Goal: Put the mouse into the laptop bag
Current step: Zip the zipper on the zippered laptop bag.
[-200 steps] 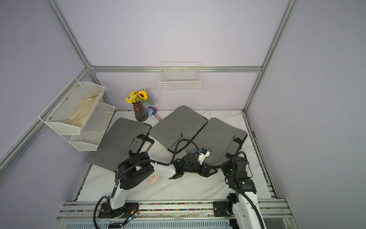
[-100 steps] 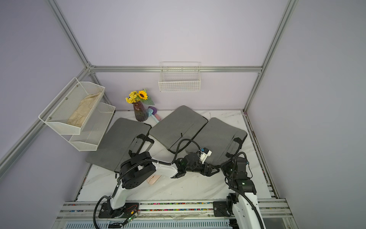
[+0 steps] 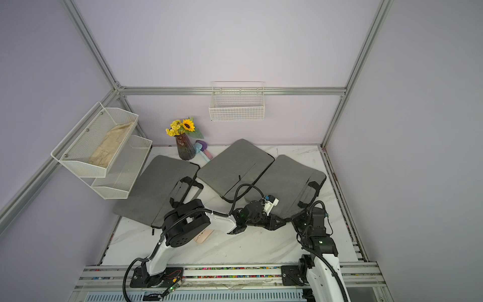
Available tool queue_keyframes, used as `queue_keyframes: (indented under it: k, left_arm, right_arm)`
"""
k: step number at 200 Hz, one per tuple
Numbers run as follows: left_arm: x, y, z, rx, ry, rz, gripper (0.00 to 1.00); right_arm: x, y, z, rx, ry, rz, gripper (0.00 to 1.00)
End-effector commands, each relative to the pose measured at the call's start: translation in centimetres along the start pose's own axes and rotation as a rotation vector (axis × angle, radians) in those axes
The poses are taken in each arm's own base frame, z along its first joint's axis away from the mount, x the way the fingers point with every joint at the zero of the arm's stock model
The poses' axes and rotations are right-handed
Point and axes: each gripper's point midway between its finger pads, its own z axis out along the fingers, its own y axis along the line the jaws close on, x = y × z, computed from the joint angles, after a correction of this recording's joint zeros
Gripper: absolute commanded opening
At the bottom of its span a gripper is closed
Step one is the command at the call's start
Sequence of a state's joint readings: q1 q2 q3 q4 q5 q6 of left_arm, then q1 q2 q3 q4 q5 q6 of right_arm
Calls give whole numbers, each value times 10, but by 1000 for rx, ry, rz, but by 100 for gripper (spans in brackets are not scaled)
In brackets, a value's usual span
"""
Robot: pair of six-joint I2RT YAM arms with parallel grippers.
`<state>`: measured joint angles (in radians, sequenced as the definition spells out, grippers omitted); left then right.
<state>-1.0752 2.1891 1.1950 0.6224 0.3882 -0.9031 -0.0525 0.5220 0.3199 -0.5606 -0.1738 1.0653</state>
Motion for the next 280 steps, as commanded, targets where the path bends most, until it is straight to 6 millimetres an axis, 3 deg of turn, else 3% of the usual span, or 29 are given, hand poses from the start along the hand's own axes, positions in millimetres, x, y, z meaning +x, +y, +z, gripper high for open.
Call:
queue_keyframes:
  k: [1,43,57,92,124,160,208,247,280]
  left_arm:
    - [-30,-23,2,52,-80,34,29]
    - [-28,-28,5,88,-72,39,53]
    - [-26,-25,6,80,-73,39,55]
    - [-24,-19,12,68,-69,28,37]
    - [-22,-12,14,38,-69,24,36]
    - [-20,-10,15,-5,-77,44,42]
    - [-13,-6,24,-40,-56,53,23]
    - [-16,4,19,-111,-66,57,8]
    - [-19,18,-2,-252,-81,62,1]
  right_arm:
    - [-3,21,-1,-88,2,0,0]
    - [-1,21,1,-89,14,6,0]
    - [0,21,1,-89,16,8,0]
    - [-2,27,1,-118,12,8,0]
    - [0,27,2,-121,19,11,0]
    - [0,28,2,-128,21,13,0]
    - [2,26,4,-128,30,16,0]
    - [1,26,5,-125,26,15,0]
    - [2,23,6,-108,30,6,0]
